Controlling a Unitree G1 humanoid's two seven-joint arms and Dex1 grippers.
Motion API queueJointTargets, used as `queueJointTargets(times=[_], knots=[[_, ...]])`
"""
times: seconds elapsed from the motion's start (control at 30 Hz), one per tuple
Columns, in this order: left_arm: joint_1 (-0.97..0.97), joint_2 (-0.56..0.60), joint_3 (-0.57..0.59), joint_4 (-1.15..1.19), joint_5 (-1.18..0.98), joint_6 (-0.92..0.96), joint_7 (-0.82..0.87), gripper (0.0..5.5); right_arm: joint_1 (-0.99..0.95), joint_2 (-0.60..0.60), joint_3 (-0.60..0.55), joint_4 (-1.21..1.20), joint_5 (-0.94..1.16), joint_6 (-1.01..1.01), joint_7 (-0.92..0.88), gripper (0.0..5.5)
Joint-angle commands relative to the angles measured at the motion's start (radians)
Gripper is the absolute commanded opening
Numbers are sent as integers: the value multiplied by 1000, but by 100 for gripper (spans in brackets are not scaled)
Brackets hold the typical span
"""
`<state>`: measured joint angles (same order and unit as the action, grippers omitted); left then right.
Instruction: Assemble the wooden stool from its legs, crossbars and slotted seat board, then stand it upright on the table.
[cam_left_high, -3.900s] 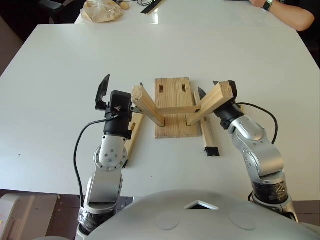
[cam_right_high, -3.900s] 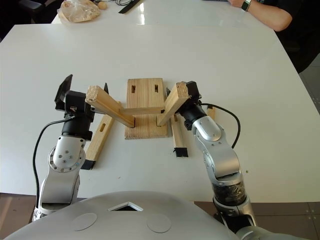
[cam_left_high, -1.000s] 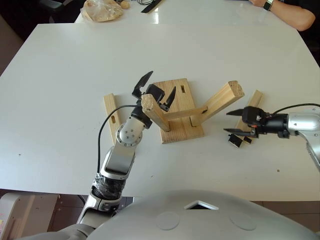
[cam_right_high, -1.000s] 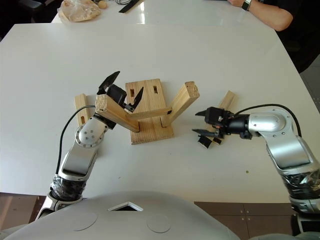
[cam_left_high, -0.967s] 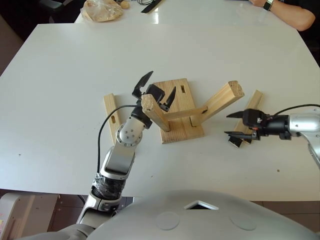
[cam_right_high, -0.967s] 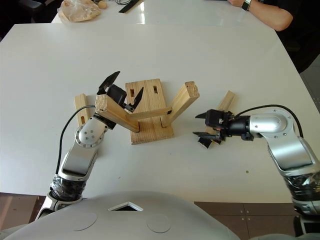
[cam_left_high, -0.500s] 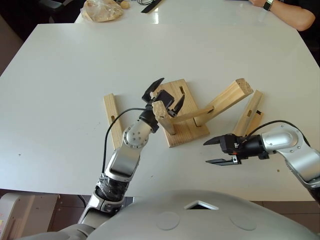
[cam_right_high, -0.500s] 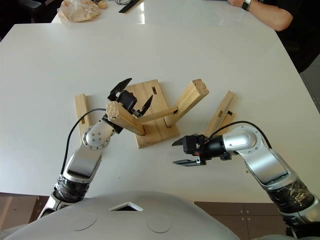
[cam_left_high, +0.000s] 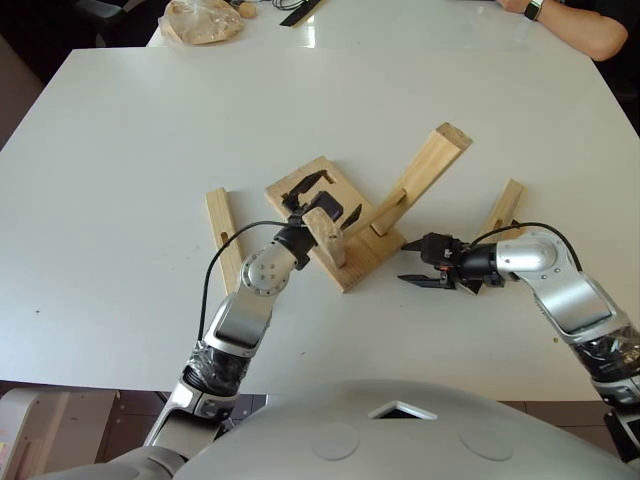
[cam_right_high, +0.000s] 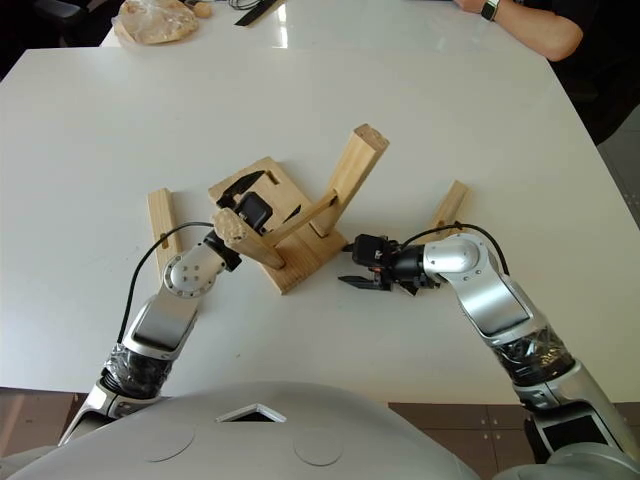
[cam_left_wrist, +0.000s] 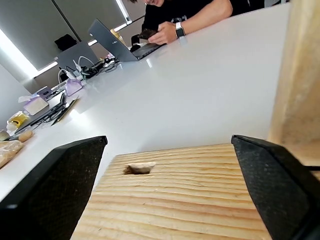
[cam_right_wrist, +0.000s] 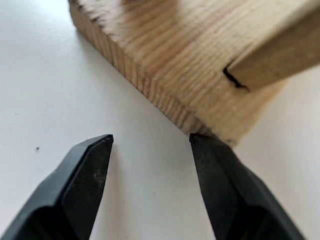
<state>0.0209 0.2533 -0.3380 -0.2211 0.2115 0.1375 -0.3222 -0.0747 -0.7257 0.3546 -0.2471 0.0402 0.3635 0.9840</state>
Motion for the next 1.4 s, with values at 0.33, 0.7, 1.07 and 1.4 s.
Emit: queueJointTargets(times=[0.33, 0.7, 1.07, 1.4], knots=[[-65, -69, -2, 118, -70, 52, -33, 463, -191, 238, -11, 259, -50, 15, -183, 283], [-146, 34, 122, 13, -167, 180, -143, 463, 24, 56, -21, 7, -26, 8, -68, 283], [-451, 330, 249, 533, -113, -251, -277, 463, 82, 42, 36, -161, 25, 45, -10, 283], [-746, 386, 99, 1252, 167, -637, -83, 463, 87, 95, 79, -153, 12, 50, -59, 283]])
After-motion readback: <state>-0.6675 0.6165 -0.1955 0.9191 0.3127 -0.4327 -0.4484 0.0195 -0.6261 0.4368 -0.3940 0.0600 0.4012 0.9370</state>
